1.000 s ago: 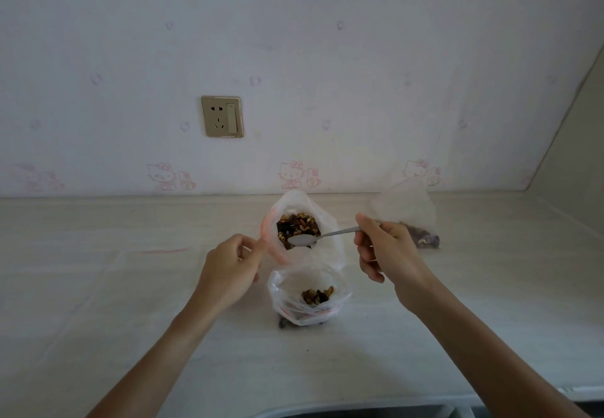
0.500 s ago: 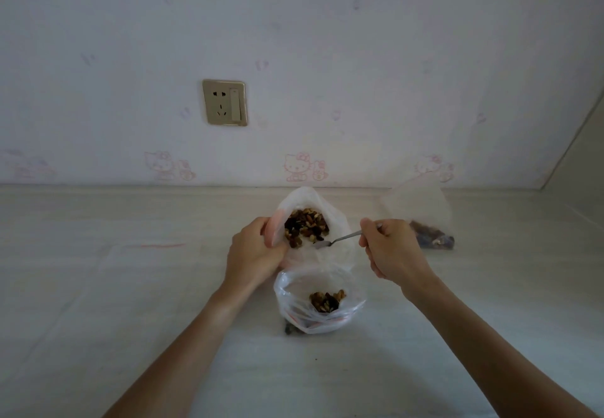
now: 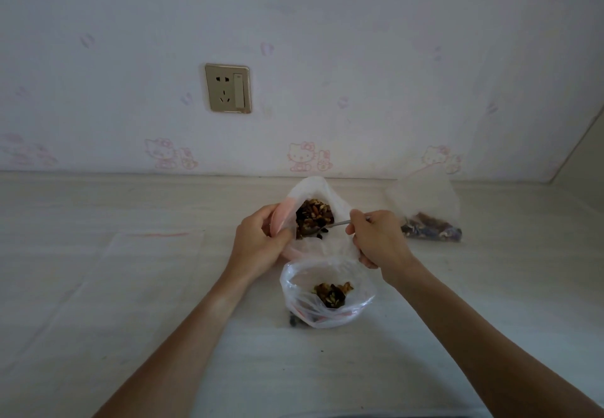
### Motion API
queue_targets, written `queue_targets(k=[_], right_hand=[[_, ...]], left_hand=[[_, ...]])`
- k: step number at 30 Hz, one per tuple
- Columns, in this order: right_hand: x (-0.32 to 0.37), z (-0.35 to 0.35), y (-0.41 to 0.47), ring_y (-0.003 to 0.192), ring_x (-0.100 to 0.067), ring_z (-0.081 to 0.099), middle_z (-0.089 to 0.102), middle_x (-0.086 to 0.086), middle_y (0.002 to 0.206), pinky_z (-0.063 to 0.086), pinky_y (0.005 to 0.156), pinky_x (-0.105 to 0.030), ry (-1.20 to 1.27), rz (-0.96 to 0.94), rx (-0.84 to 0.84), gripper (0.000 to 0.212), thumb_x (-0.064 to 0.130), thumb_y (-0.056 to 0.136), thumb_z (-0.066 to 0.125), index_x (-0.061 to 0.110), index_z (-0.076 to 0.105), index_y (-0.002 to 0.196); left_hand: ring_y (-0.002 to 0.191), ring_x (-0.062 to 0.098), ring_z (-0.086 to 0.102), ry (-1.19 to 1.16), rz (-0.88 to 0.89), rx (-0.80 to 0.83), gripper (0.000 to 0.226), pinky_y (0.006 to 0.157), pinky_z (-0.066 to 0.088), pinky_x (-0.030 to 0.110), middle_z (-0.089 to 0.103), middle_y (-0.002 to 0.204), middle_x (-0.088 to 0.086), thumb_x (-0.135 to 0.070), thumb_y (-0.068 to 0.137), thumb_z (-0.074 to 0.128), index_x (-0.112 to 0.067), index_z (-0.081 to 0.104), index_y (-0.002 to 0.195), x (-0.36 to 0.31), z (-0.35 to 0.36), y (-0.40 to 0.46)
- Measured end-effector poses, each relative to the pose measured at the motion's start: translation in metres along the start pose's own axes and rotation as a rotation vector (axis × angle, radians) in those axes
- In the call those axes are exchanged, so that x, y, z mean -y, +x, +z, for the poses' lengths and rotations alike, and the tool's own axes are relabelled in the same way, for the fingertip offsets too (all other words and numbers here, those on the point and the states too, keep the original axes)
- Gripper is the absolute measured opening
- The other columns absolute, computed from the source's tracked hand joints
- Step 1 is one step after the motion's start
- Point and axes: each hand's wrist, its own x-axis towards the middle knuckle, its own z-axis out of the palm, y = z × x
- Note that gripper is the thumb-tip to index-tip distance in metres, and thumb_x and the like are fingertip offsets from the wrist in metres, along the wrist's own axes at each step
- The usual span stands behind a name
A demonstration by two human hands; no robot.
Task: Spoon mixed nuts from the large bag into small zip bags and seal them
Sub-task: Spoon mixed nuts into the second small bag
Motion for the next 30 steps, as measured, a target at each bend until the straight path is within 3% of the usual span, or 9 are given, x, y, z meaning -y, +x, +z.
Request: queue_targets(k=[6,10,16,20,24,30], right_hand=[[-0.006,0.0,0.009,0.032,-0.008,0.037,0.045,0.006,0.04,0.031,0.036,-0.02,0.065,0.088,0.071,0.042,0.03,0.104,0.053,0.01,0.066,0.069],[-0.01,0.001,0.01,0.032,-0.006,0.037,0.046,0.006,0.042,0.03,0.034,-0.017,0.094,0.081,0.092,0.044,0.032,0.105,0.053,0.01,0.065,0.07],[-0.014,-0.005,0.01,0.035,-0.012,0.031,0.046,0.001,0.048,0.023,0.035,-0.022,0.175,0.102,0.127,0.042,0.038,0.107,0.05,0.009,0.063,0.079],[-0.017,-0.011,0.01,0.037,-0.014,0.034,0.047,-0.001,0.051,0.026,0.037,-0.022,0.212,0.106,0.159,0.04,0.037,0.107,0.05,0.009,0.06,0.081],[-0.022,-0.016,0.007,0.038,-0.014,0.036,0.047,0.0,0.051,0.028,0.037,-0.023,0.217,0.097,0.153,0.041,0.038,0.108,0.049,0.009,0.06,0.081],[-0.021,-0.028,0.003,0.037,-0.015,0.035,0.045,0.0,0.049,0.028,0.038,-0.024,0.21,0.06,0.117,0.042,0.037,0.108,0.048,0.008,0.059,0.08]], left_hand=[[0.089,0.018,0.074,0.04,0.026,0.067,0.04,0.082,0.062,0.047,0.077,0.098,-0.005,-0.003,0.09,0.07,-0.03,0.072,0.119,0.005,0.001,0.003],[0.087,0.01,0.074,0.036,0.039,0.104,0.038,0.079,0.064,0.04,0.077,0.098,-0.011,-0.008,0.092,0.071,-0.035,0.07,0.119,0.009,0.002,0.005],[0.082,0.013,0.075,-0.023,0.034,0.077,0.039,0.071,0.062,0.03,0.077,0.094,-0.009,-0.004,0.092,0.068,-0.037,0.072,0.113,0.01,0.001,0.006],[0.082,0.008,0.073,-0.087,0.053,0.026,0.026,0.072,0.055,0.019,0.077,0.09,-0.009,-0.017,0.098,0.069,-0.031,0.071,0.12,0.01,0.001,0.007],[0.076,0.012,0.072,-0.084,0.076,-0.02,0.017,0.075,0.058,0.027,0.075,0.08,-0.001,-0.025,0.102,0.067,-0.032,0.07,0.117,0.01,0.001,0.008],[0.079,0.009,0.073,-0.07,0.032,-0.07,0.018,0.079,0.059,0.032,0.076,0.084,-0.01,-0.038,0.1,0.066,-0.034,0.071,0.117,0.011,0.001,0.009]])
